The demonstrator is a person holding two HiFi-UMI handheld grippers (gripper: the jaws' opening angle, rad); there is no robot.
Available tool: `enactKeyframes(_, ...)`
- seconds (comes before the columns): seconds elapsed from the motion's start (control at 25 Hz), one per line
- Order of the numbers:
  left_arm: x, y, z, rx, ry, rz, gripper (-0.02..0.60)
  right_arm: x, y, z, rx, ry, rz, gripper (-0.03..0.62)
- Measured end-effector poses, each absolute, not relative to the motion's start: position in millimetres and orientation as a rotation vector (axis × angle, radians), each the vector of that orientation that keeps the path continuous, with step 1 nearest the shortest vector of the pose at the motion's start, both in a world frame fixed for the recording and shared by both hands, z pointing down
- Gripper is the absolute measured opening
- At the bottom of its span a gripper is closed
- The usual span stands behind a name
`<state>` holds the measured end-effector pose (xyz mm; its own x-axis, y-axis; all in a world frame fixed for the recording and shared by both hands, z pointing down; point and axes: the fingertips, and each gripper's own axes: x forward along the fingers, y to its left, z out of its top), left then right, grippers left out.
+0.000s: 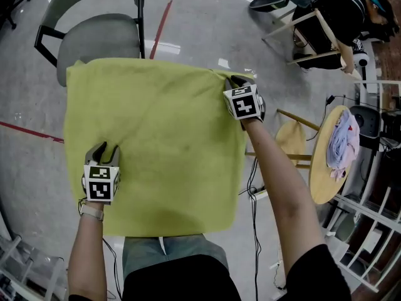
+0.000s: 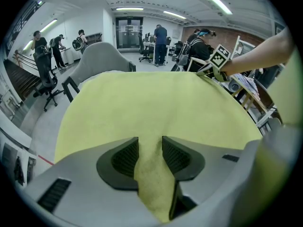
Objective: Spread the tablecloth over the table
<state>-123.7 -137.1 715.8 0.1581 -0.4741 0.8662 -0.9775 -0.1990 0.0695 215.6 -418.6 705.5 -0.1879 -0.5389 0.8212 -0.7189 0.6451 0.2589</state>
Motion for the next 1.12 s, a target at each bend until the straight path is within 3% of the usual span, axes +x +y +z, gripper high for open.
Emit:
enactKeyframes(0.64,-101.6,-151.4,714.3,1.787,-1.420,0.926,0.118,260.1,-426.4,707.0,1.079,-1.803,0.286,0.052)
enactKeyframes(1.12,-122.6,-163.6,689.9,1.874,-1.462,0.936,0.123,226.7,-388.0,685.1,1.155,-1.936,0.313,0.054)
